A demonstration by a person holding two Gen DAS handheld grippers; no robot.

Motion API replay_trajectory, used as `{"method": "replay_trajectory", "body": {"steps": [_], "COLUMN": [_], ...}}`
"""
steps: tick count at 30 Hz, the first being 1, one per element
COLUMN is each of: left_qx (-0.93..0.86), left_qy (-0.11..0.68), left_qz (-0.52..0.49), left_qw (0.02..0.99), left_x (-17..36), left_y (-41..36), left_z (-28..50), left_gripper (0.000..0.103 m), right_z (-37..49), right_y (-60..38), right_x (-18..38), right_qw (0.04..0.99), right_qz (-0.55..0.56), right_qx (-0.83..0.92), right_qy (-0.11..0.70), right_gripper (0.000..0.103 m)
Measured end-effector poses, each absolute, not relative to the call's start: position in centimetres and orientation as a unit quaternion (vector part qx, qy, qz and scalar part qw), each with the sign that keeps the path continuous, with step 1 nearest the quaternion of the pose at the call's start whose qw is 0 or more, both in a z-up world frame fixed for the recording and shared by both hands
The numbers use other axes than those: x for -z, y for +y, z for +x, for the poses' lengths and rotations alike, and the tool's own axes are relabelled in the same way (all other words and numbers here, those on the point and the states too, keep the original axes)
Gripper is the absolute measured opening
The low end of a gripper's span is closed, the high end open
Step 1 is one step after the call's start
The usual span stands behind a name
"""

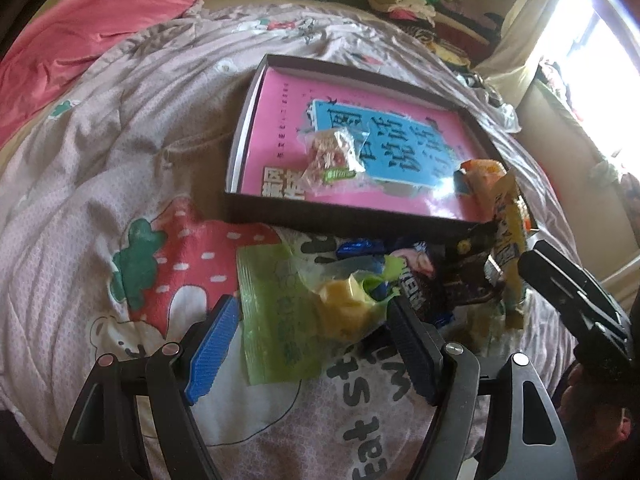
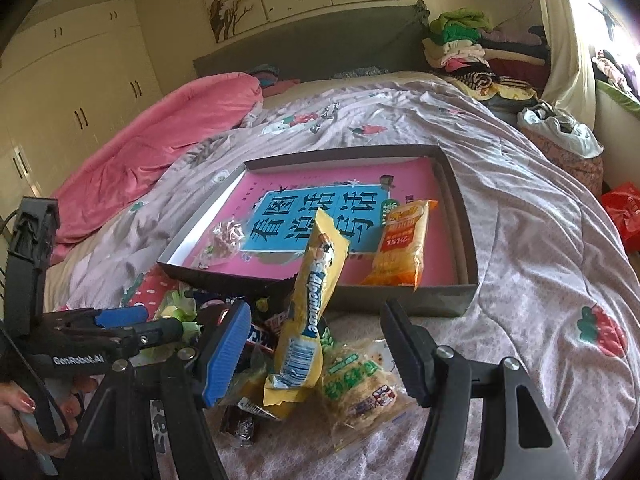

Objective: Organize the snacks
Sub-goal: 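Move both open tools back down to the remaining snack pile, then grasp the green candy bag with left tool while right tool grasps the long yellow wafer bag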

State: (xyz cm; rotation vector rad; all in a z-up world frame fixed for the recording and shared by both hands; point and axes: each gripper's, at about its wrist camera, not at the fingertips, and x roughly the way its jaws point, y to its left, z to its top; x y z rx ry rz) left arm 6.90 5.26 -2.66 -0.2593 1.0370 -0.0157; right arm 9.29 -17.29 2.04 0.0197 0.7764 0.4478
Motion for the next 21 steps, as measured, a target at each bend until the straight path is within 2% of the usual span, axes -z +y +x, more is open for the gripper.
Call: {"method": "replay_trajectory", "body": {"steps": [11,18,21], "left_qx": [0.014,0.023,0.02], "left_qy": [0.494,0.502,0.504], "left_qz": [-0.15,-0.203,-0.217], "left_qw": [0.856,0.841,0.836], "left_x": [3.5,3.8,3.9], "left_y": [5.8,6.7,6.8], "left_z": [7.6,8.1,8.3], "left_gripper": [0.078,0.078,0.078], "right_z": [9.7,10.1,10.4], "right_y": [-16.7,-16.4,-16.5], "right_x": [-1.1,-0.4,-0.2], "right_qw": [0.895,0.889,0.888], "right_qz": [0.004,0.008,0.012], "right_qx": [-0.22,-0.223,-0.226], "right_qy": [0.389,0.399,0.4], "right_gripper": [0.067,0.067,0.06]}}
